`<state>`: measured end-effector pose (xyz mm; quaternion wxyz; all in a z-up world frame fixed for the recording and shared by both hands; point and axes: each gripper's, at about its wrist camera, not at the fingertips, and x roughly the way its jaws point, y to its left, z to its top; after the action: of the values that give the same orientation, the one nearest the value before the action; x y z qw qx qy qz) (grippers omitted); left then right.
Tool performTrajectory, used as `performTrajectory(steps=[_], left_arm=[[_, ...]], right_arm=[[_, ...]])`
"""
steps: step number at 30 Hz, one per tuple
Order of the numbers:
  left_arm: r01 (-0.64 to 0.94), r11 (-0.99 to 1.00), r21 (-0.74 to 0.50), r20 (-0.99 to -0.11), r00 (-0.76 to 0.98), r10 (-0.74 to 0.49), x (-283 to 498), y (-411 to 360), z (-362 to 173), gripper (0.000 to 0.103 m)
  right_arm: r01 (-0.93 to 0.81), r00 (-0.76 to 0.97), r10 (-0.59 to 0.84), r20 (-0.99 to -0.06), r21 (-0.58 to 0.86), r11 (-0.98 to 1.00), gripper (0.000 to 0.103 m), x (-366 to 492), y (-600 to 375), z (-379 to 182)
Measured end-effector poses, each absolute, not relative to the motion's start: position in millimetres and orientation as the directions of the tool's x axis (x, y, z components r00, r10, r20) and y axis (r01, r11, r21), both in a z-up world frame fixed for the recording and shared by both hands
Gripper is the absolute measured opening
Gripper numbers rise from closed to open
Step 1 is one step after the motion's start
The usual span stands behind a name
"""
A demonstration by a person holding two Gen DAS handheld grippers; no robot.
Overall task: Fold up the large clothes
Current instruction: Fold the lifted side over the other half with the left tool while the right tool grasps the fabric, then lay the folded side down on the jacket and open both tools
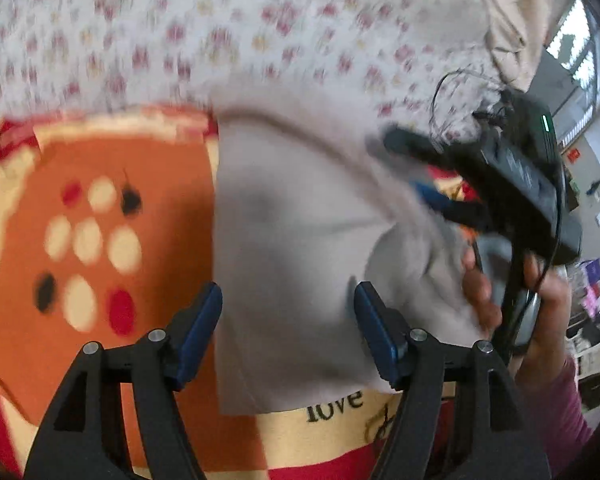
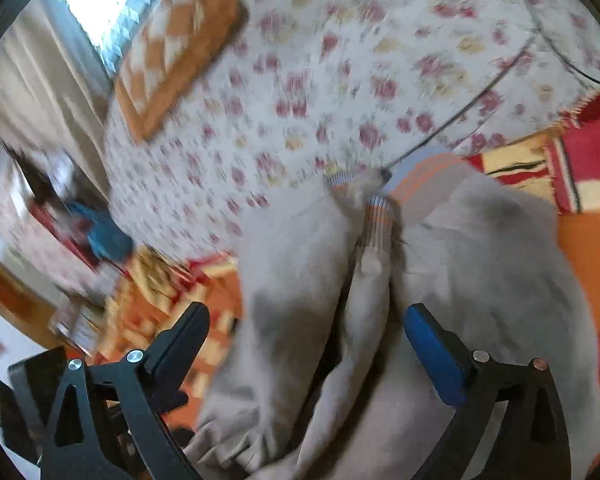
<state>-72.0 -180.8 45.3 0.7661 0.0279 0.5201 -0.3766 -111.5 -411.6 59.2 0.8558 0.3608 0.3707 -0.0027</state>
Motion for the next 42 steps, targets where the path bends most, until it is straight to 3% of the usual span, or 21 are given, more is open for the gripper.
performTrajectory(steps=[3,4,5,6,8,13,17,18,20,25,28,33,34,35,36,37,42], left_arm=[[0.623,0.724,-0.295,-0.844,0.186,-0.504,-82,-194,27,0.068],[0.631,0.725,-0.276,-0.846,0.199,-0.495,-84,-198,27,0.068],[0.638,0.723,-0.265,-0.844,0.210,-0.494,-86,-200,29,0.068],[0.645,0.717,-0.265,-0.840,0.211,-0.500,-86,-201,35,0.068],[0.657,0.697,-0.287,-0.827,0.197,-0.527,-88,-200,47,0.068],[0.710,0.629,-0.316,-0.764,0.203,-0.613,-99,-207,83,0.068],[0.713,0.637,-0.294,-0.787,0.198,-0.584,-99,-228,73,0.068],[0.712,0.643,-0.282,-0.803,0.192,-0.564,-98,-235,64,0.068],[0.716,0.654,-0.243,-0.837,0.185,-0.514,-97,-245,48,0.068],[0.688,0.676,-0.264,-0.841,0.179,-0.510,-93,-238,41,0.069],[0.682,0.684,-0.259,-0.836,0.197,-0.512,-92,-234,42,0.069],[0.668,0.702,-0.246,-0.838,0.216,-0.500,-95,-230,40,0.069],[0.663,0.709,-0.242,-0.839,0.224,-0.496,-95,-229,41,0.069],[0.654,0.719,-0.235,-0.840,0.235,-0.488,-95,-227,41,0.069],[0.640,0.734,-0.227,-0.841,0.250,-0.479,-95,-225,43,0.069],[0.632,0.742,-0.224,-0.841,0.259,-0.475,-94,-224,44,0.069],[0.587,0.791,-0.171,-0.824,0.355,-0.441,-86,-227,57,0.070]], right_arm=[[0.268,0.655,0.288,-0.699,0.571,0.776,0.093,-82,-399,45],[0.267,0.645,0.277,-0.712,0.550,0.791,0.070,-75,-395,42],[0.276,0.643,0.254,-0.723,0.528,0.803,0.027,-71,-393,40],[0.292,0.654,0.216,-0.725,0.506,0.812,0.015,-71,-393,42],[0.290,0.688,0.198,-0.698,0.515,0.806,0.008,-79,-397,51],[0.264,0.768,0.116,-0.630,0.476,0.839,0.006,-118,-420,93],[0.370,0.746,0.024,-0.666,0.444,0.816,0.007,-125,-458,78],[0.386,0.719,0.030,-0.694,0.435,0.813,0.011,-121,-467,66],[0.446,0.634,0.049,-0.772,0.416,0.793,0.047,-118,-484,41],[0.488,0.643,-0.084,-0.761,0.323,0.811,0.050,-167,-480,86],[0.419,0.658,-0.013,-0.753,0.352,0.837,0.072,-185,-459,96],[0.400,0.623,0.109,-0.774,0.436,0.806,0.073,-185,-441,63],[0.411,0.610,0.118,-0.784,0.440,0.798,0.073,-181,-438,55],[0.408,0.600,0.141,-0.788,0.453,0.793,0.059,-176,-437,47],[0.389,0.604,0.173,-0.778,0.478,0.788,0.041,-174,-437,40],[0.380,0.611,0.183,-0.770,0.488,0.786,0.014,-174,-438,40],[0.359,0.658,0.093,-0.747,0.420,0.834,0.007,-192,-441,69]])
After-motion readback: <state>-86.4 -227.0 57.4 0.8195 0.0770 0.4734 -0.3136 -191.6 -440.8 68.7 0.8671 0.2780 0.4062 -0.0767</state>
